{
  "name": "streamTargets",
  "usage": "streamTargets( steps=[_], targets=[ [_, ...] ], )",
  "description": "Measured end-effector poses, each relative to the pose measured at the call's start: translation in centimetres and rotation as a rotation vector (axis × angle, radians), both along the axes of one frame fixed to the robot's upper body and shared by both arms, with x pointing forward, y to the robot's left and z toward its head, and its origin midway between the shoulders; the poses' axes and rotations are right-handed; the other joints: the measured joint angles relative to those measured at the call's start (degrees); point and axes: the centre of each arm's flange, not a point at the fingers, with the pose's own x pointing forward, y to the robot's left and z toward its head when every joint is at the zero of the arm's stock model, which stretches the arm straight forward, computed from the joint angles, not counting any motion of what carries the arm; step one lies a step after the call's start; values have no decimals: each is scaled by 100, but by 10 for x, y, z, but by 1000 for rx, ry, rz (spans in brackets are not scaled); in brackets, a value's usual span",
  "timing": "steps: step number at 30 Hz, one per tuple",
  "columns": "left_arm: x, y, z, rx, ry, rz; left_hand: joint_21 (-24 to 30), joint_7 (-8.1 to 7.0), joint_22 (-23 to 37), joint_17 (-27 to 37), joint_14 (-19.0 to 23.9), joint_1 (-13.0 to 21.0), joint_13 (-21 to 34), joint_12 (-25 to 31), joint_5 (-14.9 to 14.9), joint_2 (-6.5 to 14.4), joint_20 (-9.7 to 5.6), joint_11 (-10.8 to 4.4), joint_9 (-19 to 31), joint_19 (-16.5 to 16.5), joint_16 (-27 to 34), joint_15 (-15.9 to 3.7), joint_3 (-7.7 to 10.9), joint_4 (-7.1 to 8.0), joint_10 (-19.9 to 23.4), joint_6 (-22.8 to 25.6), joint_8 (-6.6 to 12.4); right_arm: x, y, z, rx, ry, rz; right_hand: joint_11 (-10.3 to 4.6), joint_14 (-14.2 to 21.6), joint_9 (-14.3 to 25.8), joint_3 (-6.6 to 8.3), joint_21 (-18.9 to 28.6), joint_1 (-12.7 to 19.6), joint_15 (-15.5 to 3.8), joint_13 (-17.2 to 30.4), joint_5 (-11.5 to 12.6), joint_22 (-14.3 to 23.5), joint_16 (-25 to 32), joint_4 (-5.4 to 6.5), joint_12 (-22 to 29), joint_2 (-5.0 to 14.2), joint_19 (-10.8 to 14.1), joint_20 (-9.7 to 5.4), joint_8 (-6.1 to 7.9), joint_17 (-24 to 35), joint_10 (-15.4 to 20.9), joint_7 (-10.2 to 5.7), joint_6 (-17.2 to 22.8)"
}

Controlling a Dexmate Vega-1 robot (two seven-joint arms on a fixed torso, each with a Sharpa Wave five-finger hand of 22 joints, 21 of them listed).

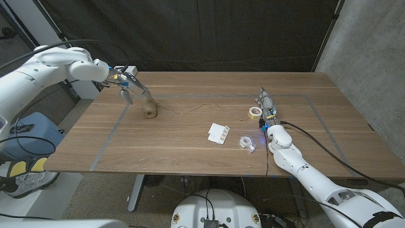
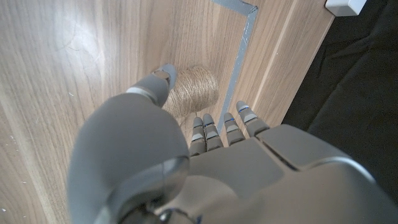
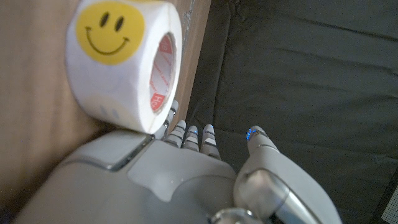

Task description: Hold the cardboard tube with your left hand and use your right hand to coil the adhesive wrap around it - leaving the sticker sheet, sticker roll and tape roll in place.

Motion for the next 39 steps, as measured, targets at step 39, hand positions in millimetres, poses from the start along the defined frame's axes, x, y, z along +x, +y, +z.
streamTargets(
  steps=[39],
  targets=[
    [42,-8,-3,67,-31,-41,0,42,30,36,0,-196,26,44,-76,29,1,-1,-1,0,0,0,-68,68,-104,-103,1,20,-2,-10,38,24,-11,43,0,0,0,0,0,0,-1,0,0,0,1,26,0,0,0,0,-1,-1,0,1]
  ],
)
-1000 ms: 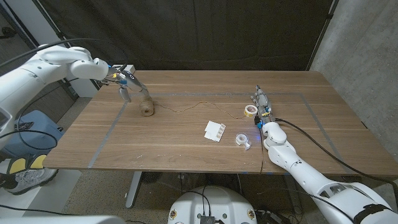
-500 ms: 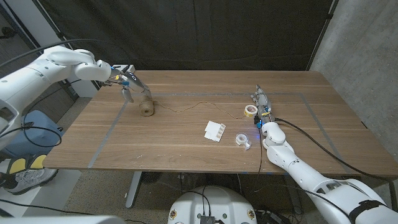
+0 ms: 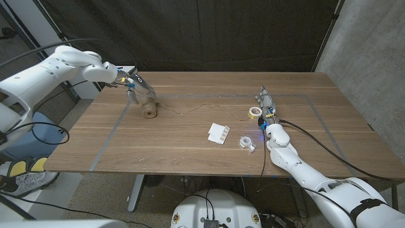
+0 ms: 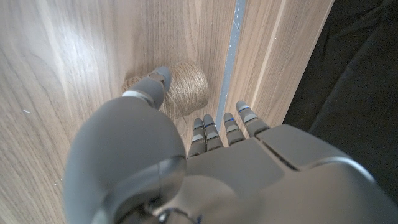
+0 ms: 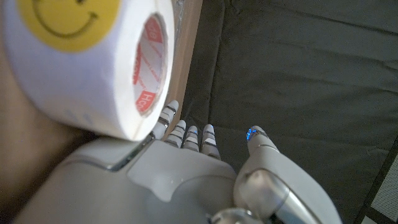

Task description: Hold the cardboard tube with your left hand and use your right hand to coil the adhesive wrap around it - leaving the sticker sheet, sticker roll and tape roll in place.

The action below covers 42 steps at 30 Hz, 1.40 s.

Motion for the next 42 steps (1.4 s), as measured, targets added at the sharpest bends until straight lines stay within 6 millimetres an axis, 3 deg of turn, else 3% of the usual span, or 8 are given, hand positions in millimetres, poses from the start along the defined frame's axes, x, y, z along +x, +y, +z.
streamTargets(
  steps=[42],
  targets=[
    [6,-6,-10,110,17,-27,0,52,-1,0,-62,119,81,86,-41,-66,0,61,27,0,0,62,15,-140,-102,-70,4,-4,-5,-13,60,-8,-70,164,-71,0,-25,0,0,71,-1,0,0,17,-24,0,0,0,0,22,0,-104,-1,-62]
  ],
)
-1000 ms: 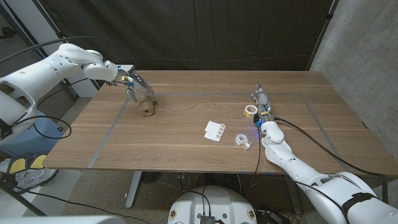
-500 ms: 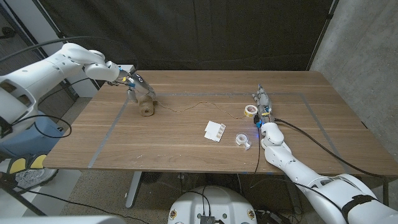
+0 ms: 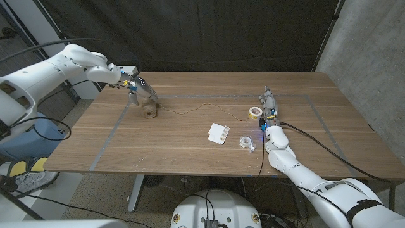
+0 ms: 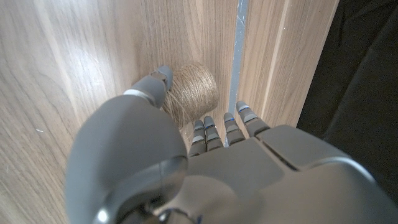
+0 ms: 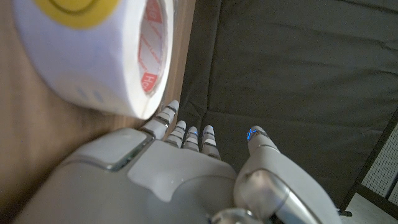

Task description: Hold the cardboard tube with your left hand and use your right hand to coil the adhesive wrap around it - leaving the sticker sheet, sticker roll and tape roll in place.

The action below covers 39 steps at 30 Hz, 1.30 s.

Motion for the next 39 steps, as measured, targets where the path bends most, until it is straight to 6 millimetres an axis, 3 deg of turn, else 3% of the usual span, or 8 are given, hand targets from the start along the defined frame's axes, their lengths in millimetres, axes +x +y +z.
streamTargets(
  steps=[22,32,39],
  targets=[
    [6,4,-4,31,-22,-7,-34,50,0,1,-20,303,52,83,-43,-28,21,72,37,-22,0,20,32,-64,-72,-94,0,-2,-1,-10,27,14,-31,30,-31,0,0,0,0,31,0,0,0,0,1,0,0,0,0,0,30,-30,-9,-52],
    [4,3,-14,26,-75,-53,-1,-42,0,105,348,460,223,427,-65,69,34,-42,118,90,203,-111,10,-43,228,414,293,-3,-4,-16,31,22,-36,30,-31,0,1,0,-25,31,0,0,0,0,1,0,25,0,0,0,29,-30,-18,-83],
    [-1,4,-25,15,-131,-97,-1,-83,0,218,556,573,402,658,-87,120,71,-32,204,175,312,-164,-26,-7,341,696,458,-5,-8,-21,31,29,-38,30,-62,0,1,0,-25,62,0,0,0,0,1,0,25,0,0,0,29,-30,-9,-92]
  ],
)
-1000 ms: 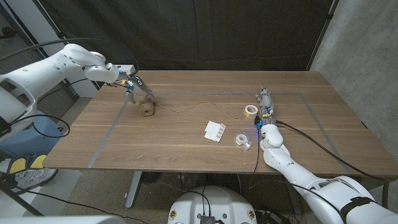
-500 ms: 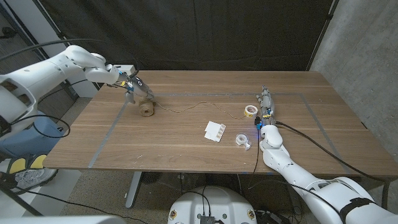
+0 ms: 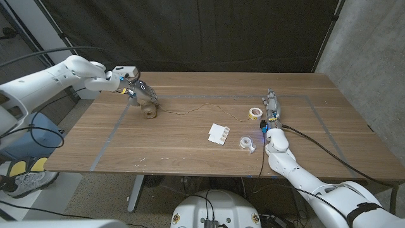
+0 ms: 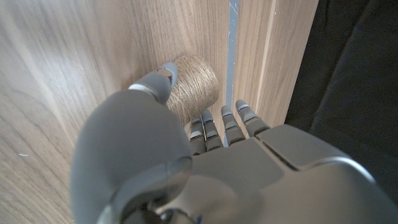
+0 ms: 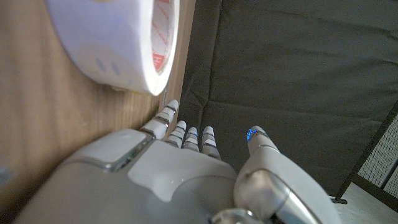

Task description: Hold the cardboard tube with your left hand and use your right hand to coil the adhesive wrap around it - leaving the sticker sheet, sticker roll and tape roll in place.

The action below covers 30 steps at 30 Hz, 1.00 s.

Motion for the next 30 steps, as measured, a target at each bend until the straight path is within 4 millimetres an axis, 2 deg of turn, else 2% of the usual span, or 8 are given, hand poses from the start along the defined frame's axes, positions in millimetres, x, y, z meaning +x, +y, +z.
streamTargets(
  steps=[3,8,9,10,15,19,30],
  targets=[
    [-2,0,-5,-4,-21,-12,0,31,0,33,44,26,59,61,0,26,1,31,19,0,40,42,-24,-24,31,31,53,0,0,0,1,0,3,0,0,0,0,0,0,0,0,0,0,0,0,0,0,0,0,0,0,0,0,0],
    [0,1,2,-12,-66,-17,0,34,0,64,75,66,128,123,0,22,3,31,53,2,64,13,-24,-24,31,96,91,0,-1,0,0,0,2,0,0,0,0,0,0,0,0,0,0,0,0,0,0,0,0,0,0,0,0,0],
    [-7,2,-12,-11,-65,-33,0,37,0,75,94,66,145,144,0,22,23,18,59,22,84,32,-24,-25,43,142,113,0,0,0,2,-1,7,0,0,0,0,0,0,0,0,0,0,0,0,0,0,0,0,0,-1,0,0,0],
    [-8,2,-14,-12,-69,-37,0,40,0,88,125,85,162,163,0,41,31,9,62,31,84,20,-24,-25,53,165,133,0,0,0,1,-1,9,0,0,0,0,0,0,0,0,0,0,0,0,0,0,0,0,0,0,0,0,0],
    [-10,3,-15,-15,-98,-42,0,53,0,118,155,97,229,189,0,53,11,0,104,51,106,32,-24,-25,62,177,176,0,0,0,-1,-1,12,21,0,0,0,0,0,0,0,0,0,0,0,0,0,0,0,0,-1,-22,0,0],
    [-11,4,-18,-16,-115,-47,0,83,0,174,239,142,336,323,0,52,42,41,158,82,150,11,-65,-16,103,289,264,0,1,0,-4,-1,16,21,-22,0,0,0,0,-22,0,0,0,0,0,0,0,0,0,0,-1,-21,0,0],
    [-11,6,-23,-24,-136,-46,0,122,27,290,276,225,578,481,0,75,63,41,283,104,239,10,-179,-2,102,327,387,0,3,-1,-8,-1,21,41,-24,0,0,0,0,-25,0,0,0,0,0,0,0,0,0,0,-1,-41,-1,-1]
  ],
)
